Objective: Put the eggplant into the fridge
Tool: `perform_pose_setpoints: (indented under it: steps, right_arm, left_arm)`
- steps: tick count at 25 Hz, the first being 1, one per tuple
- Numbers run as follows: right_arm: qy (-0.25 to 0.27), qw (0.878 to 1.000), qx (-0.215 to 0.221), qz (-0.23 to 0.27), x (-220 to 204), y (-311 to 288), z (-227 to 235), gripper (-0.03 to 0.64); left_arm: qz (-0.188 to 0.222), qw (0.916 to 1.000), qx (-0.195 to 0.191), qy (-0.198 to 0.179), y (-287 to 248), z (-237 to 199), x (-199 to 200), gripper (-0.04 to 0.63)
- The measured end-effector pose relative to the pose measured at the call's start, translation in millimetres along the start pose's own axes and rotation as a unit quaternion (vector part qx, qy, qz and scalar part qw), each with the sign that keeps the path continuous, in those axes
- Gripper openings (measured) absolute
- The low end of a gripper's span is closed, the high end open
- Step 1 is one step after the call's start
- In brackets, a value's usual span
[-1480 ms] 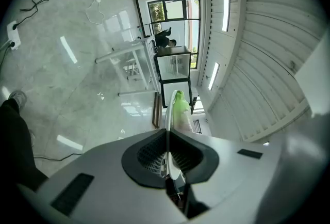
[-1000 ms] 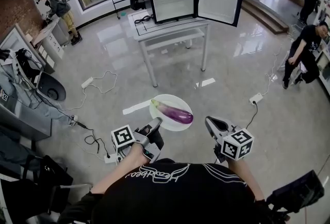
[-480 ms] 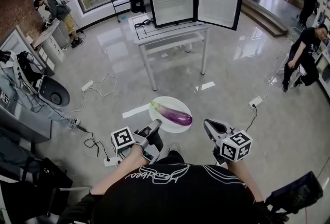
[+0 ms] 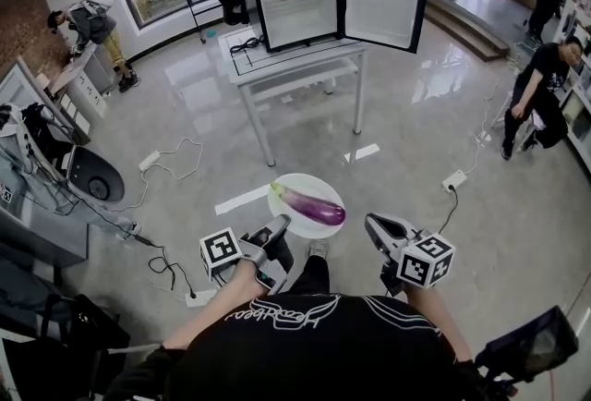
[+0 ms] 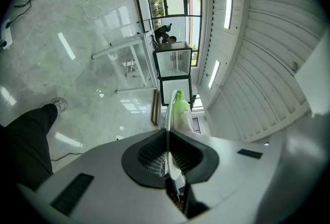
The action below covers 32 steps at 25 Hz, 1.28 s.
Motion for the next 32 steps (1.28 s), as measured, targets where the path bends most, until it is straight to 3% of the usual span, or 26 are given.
perform_pose_setpoints:
  steps: [9, 14, 32]
  right_arm:
    - [-0.017, 1.0, -0.021, 0.001, 6, -26, 17, 0.008]
    - [-0.039, 0.999, -0.026, -0.01, 18, -79, 91, 0.008]
    - [-0.049, 0.997, -0.042, -0.051, 97, -276, 238, 0.008]
  left_arm:
    - [-0.009, 0.9999, 0.006, 0.008, -17, -5, 30, 0.025]
    - [-0.005, 0.9996, 0.021, 0.017, -90, -9, 80, 0.025]
    - [0.012, 0.9988, 0.027, 0.04, -256, 18, 275, 0.025]
Point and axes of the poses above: the fingertips, and each gripper's own axes: y backward along the fingers, z to its right, x out of its top, the point moved 5 cm from there along y, backward along the fingers, and after that the axes turned 7 degrees about y, right-handed, at the moved point
